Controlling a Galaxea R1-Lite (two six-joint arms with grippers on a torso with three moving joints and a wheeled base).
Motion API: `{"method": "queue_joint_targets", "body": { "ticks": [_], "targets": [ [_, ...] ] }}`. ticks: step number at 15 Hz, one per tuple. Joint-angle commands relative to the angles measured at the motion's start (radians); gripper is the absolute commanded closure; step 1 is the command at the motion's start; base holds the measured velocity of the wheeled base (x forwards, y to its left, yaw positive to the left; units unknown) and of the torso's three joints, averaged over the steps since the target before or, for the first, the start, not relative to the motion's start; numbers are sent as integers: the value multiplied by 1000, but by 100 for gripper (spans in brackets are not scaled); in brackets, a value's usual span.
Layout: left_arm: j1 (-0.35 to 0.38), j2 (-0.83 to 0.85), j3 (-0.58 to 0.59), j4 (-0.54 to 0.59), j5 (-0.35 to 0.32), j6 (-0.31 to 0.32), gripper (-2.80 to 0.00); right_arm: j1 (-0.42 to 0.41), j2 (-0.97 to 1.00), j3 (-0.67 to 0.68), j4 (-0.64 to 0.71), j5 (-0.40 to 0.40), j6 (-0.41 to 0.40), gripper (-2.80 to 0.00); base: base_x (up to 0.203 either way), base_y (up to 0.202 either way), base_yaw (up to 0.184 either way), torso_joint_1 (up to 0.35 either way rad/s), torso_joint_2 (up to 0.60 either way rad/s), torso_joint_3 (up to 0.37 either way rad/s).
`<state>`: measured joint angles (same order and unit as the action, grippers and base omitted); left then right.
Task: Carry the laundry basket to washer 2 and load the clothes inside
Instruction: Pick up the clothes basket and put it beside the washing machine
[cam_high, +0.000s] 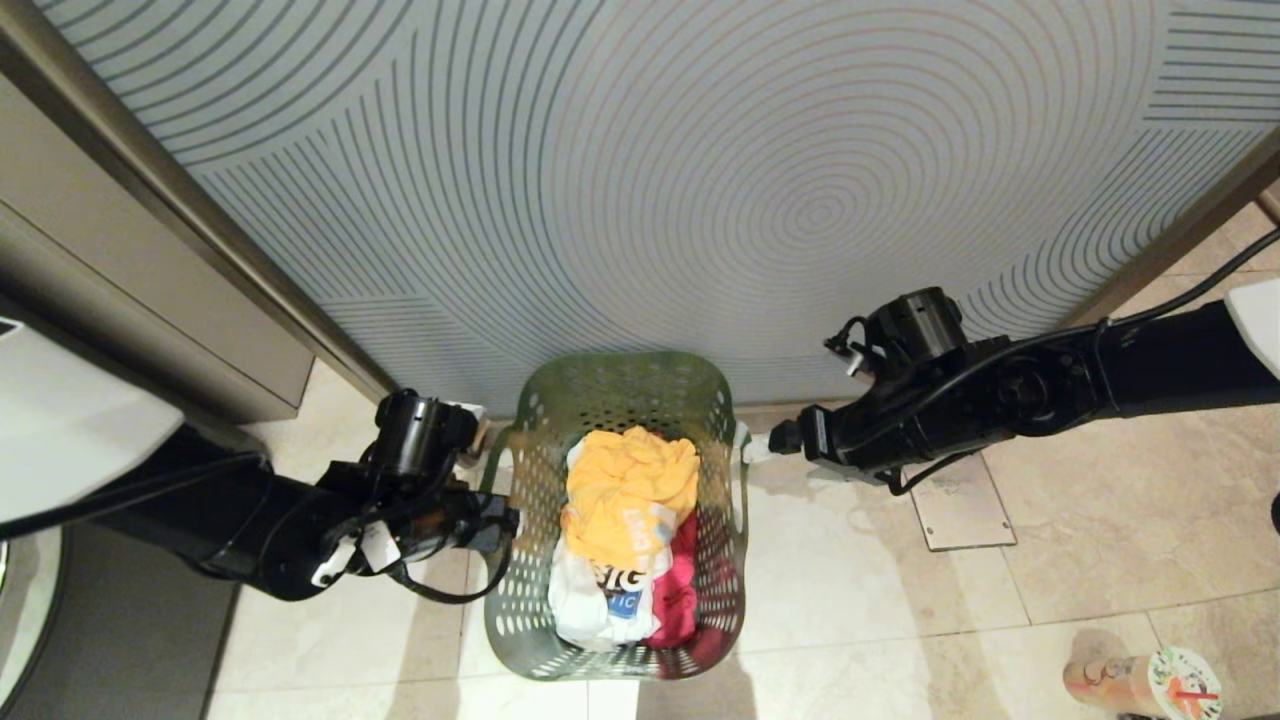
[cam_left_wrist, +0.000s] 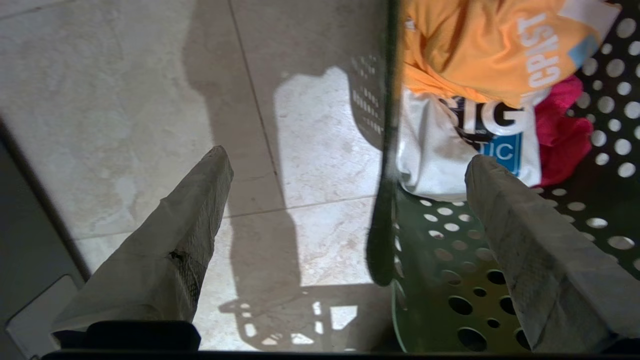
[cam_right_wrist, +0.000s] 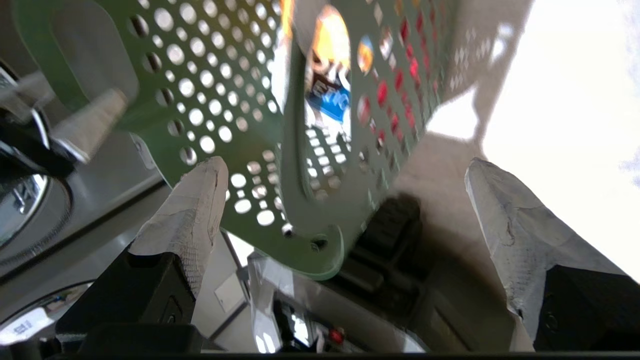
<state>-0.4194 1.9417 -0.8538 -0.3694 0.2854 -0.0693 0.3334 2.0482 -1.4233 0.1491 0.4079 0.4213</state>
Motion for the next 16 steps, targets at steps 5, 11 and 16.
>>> {"method": "queue_joint_targets", "body": {
  "ticks": [5,11,16],
  "targets": [
    [-22,13,-17,0,-60,-86,-280,23,85,-62,-18,17,18,-280,0,0,0,0,0,0],
    [-52,30,-17,-2,-63,-116,-280,38,120,-131,-59,70,34,-280,0,0,0,0,0,0],
    [-59,46,-27,-2,-63,-138,-280,72,194,-256,-71,77,73,-280,0,0,0,0,0,0]
  ]
}}
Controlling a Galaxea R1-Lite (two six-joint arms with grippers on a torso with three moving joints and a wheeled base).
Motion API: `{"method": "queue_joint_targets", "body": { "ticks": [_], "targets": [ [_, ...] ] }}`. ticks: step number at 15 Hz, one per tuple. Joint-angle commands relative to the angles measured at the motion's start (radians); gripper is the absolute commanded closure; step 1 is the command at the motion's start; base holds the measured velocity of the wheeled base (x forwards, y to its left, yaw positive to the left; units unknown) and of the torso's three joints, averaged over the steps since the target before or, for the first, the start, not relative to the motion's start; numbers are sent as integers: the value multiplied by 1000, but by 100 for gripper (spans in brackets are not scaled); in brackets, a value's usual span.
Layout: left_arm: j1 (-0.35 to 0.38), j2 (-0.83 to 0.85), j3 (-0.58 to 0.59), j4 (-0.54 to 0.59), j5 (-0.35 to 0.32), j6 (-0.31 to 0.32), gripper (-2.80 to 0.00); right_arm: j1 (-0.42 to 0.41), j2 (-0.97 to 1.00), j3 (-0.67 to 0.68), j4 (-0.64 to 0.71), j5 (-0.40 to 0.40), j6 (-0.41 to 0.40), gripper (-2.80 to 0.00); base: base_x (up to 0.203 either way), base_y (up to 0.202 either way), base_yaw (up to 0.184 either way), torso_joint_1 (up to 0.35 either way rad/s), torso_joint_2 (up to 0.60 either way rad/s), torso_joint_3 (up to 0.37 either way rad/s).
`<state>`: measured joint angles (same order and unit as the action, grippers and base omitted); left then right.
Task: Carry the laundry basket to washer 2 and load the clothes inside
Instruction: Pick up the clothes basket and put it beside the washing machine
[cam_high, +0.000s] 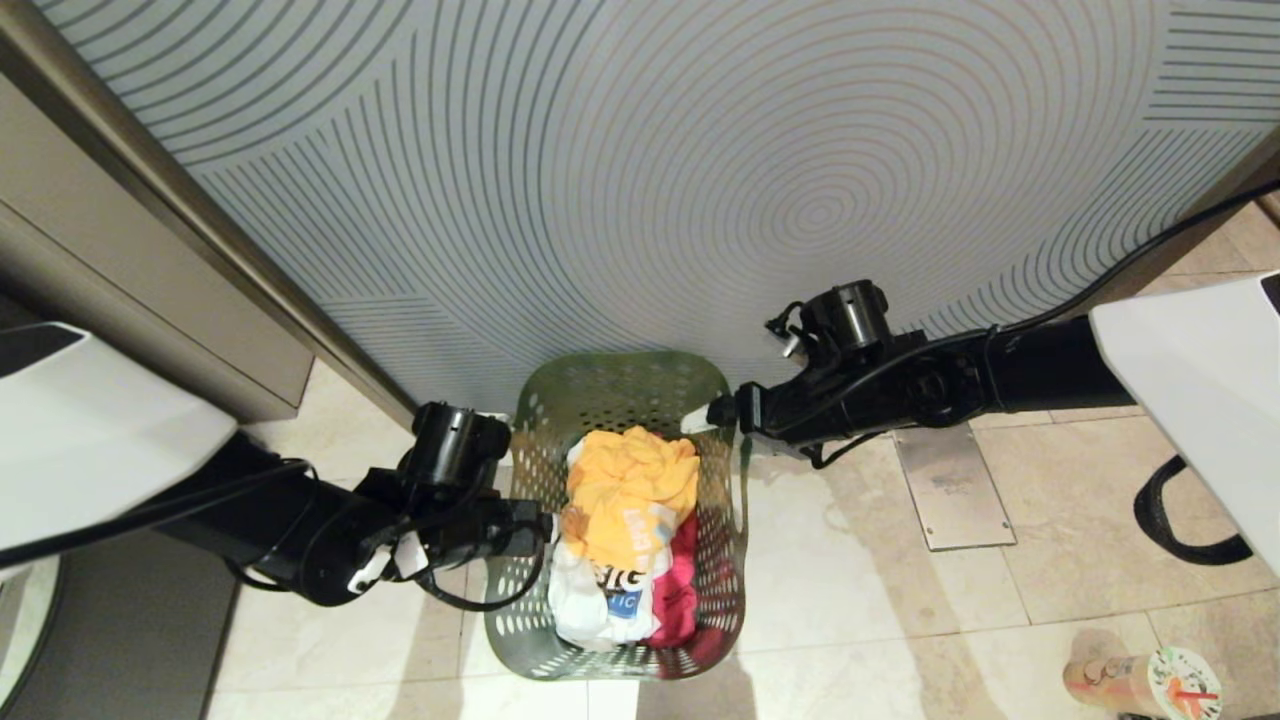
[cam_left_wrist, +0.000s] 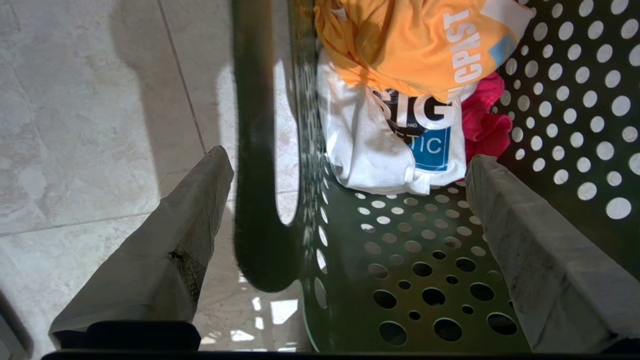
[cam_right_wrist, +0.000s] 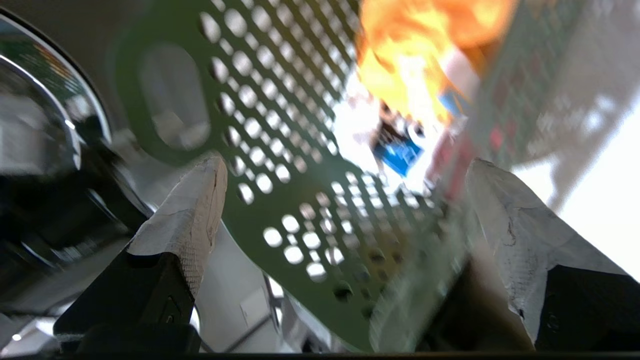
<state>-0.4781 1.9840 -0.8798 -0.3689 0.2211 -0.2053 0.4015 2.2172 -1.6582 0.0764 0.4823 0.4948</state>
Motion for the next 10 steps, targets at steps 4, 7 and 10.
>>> {"method": "queue_joint_targets", "body": {
  "ticks": [4,7,10],
  "targets": [
    [-1,16,-15,-2,1,-2,-280,35,52,-55,-10,30,50,-280,0,0,0,0,0,0],
    [-1,27,-33,-2,1,-2,-280,43,58,-48,-9,30,51,-280,0,0,0,0,0,0],
    [-4,39,-49,-2,1,-2,-280,69,52,-45,-7,28,77,-280,0,0,0,0,0,0]
  ]
}}
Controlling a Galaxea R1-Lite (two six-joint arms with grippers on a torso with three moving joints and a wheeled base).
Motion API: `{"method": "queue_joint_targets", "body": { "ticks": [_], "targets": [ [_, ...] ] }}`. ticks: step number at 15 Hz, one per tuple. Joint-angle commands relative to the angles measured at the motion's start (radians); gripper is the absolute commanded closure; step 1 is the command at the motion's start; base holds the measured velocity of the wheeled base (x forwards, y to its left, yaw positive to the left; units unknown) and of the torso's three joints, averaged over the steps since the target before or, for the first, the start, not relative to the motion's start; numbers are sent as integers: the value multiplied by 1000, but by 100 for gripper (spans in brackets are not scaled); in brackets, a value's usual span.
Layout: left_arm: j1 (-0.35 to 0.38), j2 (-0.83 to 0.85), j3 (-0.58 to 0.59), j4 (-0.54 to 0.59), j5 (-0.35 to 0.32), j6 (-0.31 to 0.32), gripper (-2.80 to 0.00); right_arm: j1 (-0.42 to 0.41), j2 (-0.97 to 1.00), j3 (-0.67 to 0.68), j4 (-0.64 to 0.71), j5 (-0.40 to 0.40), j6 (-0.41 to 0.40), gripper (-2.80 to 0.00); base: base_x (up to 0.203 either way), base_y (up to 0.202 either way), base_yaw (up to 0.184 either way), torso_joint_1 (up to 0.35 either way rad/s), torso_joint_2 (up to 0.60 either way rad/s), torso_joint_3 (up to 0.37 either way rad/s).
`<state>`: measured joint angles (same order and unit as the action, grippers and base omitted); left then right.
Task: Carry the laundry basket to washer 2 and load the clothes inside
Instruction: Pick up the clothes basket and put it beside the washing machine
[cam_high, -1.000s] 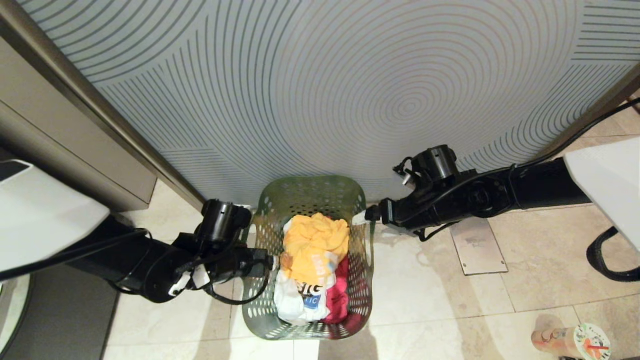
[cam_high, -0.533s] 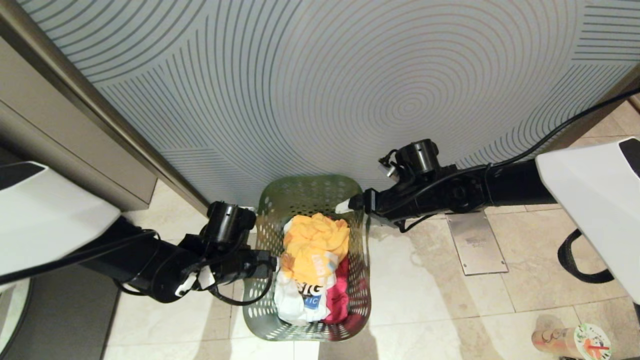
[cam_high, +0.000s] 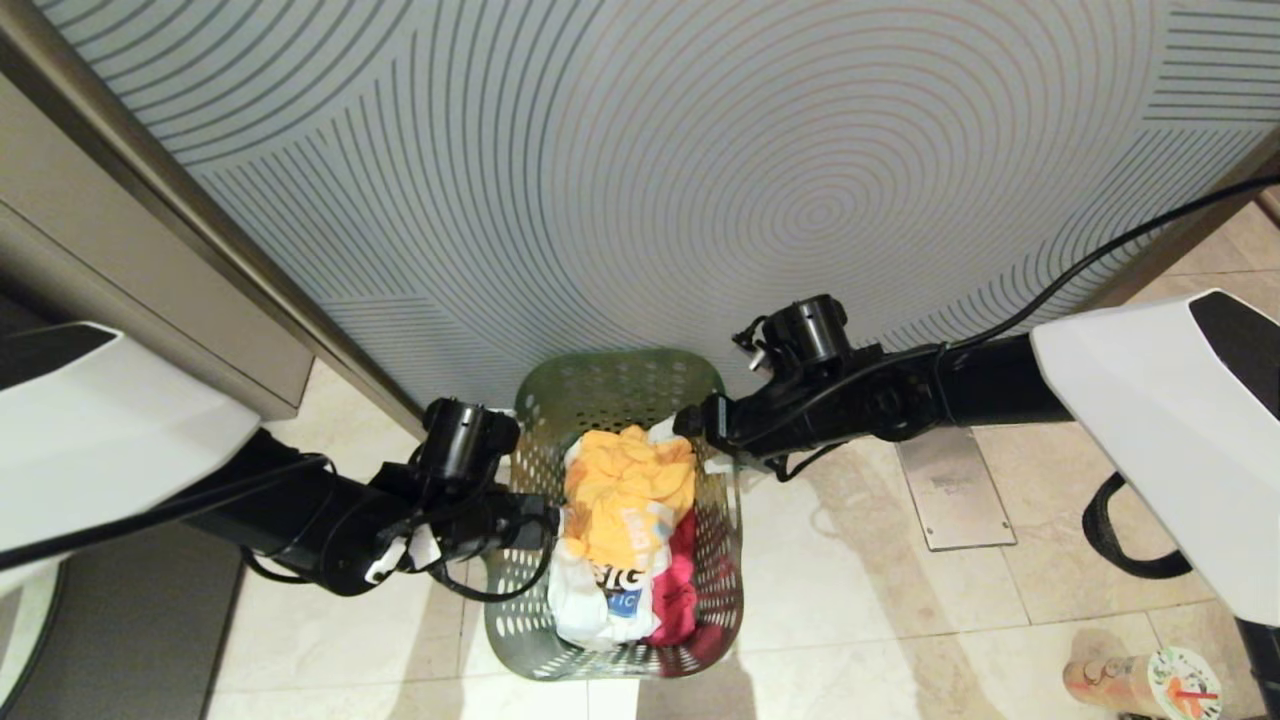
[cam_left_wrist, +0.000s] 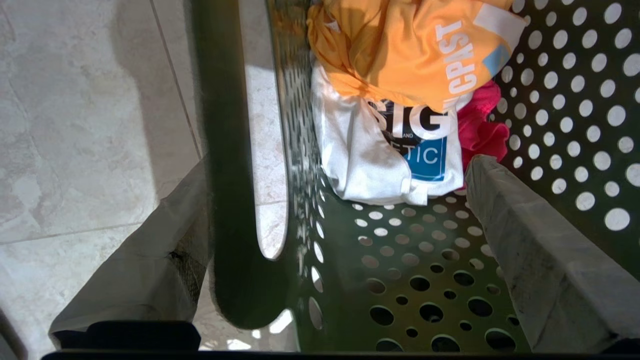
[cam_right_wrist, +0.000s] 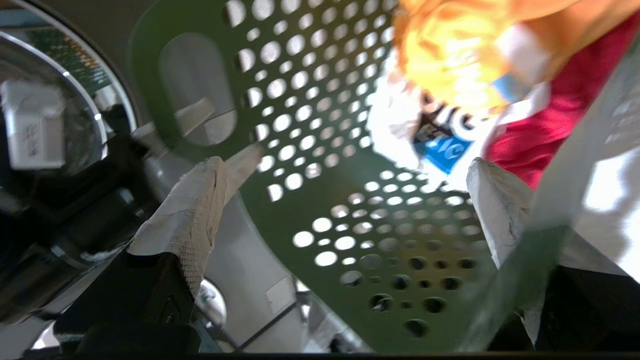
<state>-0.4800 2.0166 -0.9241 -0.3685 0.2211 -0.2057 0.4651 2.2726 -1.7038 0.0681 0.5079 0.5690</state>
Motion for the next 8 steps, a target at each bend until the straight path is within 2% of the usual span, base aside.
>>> {"method": "queue_joint_targets", "body": {
  "ticks": [1,4,8],
  "targets": [
    [-2,10,-15,-2,1,-1,-280,9,-4,1,1,3,8,-280,0,0,0,0,0,0],
    [-7,16,-24,-3,-1,-6,-280,10,7,13,-1,-1,3,-280,0,0,0,0,0,0],
    [-8,36,-77,7,-63,-113,-280,10,5,29,-2,-3,2,-280,0,0,0,0,0,0]
  ]
}}
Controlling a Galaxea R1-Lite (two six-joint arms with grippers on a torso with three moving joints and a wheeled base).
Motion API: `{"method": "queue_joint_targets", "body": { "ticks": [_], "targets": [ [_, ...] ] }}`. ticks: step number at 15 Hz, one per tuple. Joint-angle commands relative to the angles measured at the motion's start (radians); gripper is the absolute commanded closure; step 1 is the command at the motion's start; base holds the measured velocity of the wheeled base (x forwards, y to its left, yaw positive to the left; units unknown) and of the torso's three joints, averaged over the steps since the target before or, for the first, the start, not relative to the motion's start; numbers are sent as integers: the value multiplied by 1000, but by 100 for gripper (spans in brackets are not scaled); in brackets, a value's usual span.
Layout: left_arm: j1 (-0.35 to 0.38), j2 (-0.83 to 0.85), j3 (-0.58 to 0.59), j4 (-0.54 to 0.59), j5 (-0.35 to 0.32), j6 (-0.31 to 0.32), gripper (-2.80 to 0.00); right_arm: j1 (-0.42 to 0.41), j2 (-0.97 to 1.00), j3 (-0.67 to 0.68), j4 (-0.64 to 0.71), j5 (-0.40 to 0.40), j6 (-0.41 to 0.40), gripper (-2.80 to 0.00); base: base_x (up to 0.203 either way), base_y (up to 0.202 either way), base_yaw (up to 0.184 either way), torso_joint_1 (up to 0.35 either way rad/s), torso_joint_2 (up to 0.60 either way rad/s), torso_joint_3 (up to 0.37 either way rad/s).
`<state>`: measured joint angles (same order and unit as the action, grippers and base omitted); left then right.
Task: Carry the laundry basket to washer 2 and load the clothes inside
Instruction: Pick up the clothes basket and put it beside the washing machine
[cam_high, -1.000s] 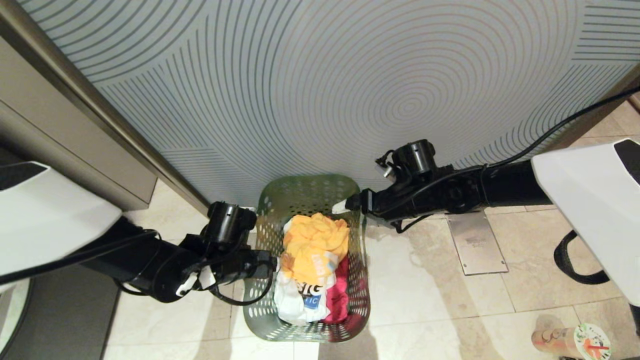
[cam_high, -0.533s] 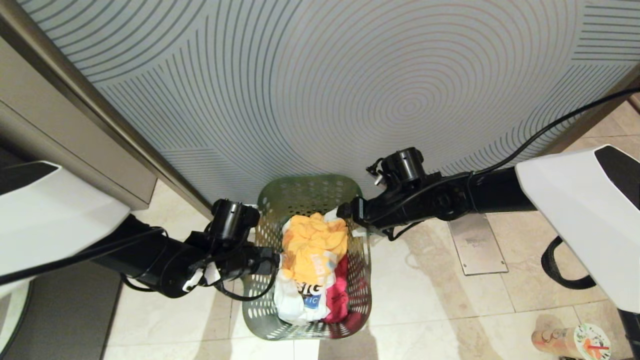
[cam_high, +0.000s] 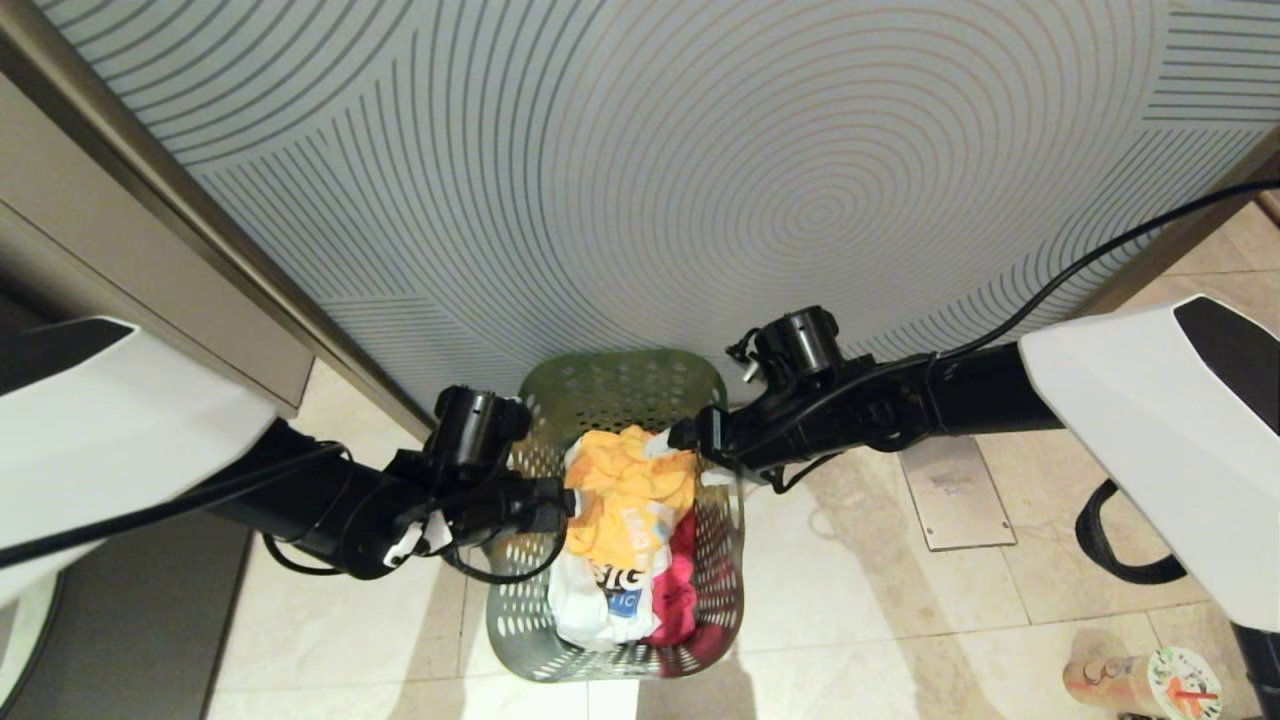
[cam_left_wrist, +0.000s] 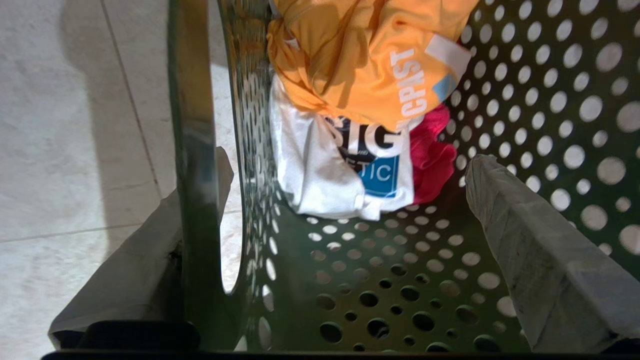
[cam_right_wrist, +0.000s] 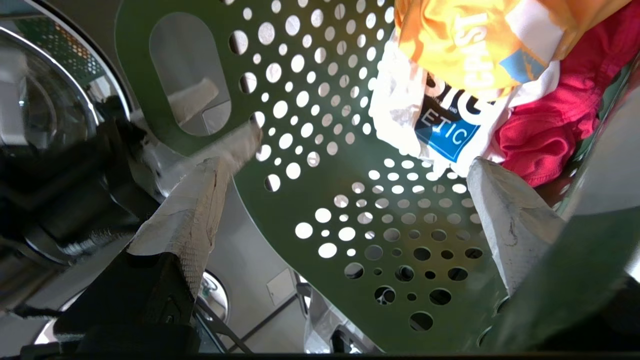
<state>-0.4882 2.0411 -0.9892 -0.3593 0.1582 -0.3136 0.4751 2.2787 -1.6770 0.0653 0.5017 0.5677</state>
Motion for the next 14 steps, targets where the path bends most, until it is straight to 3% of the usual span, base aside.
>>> {"method": "queue_joint_targets", "body": {
  "ticks": [1,10,11,12,13,14],
  "targets": [
    [0,18,-24,-3,-2,-23,-280,0,-1,5,1,3,3,-280,0,0,0,0,0,0],
    [-3,45,-68,-3,-39,-70,-280,10,18,5,-1,-31,-5,-280,0,0,0,0,0,0],
    [-4,51,-65,-2,-37,-70,-167,10,18,5,-1,-31,-5,-280,0,0,0,0,0,0],
    [-6,56,-60,-3,-37,-71,0,10,18,5,1,-31,-5,-280,0,0,0,0,0,0],
    [-6,56,-52,-3,-37,-71,0,11,16,8,0,-32,-4,0,0,0,0,0,0,0],
    [-6,54,-43,-3,-37,-73,0,11,18,7,0,-32,-3,0,0,0,0,0,0,0]
  ]
}}
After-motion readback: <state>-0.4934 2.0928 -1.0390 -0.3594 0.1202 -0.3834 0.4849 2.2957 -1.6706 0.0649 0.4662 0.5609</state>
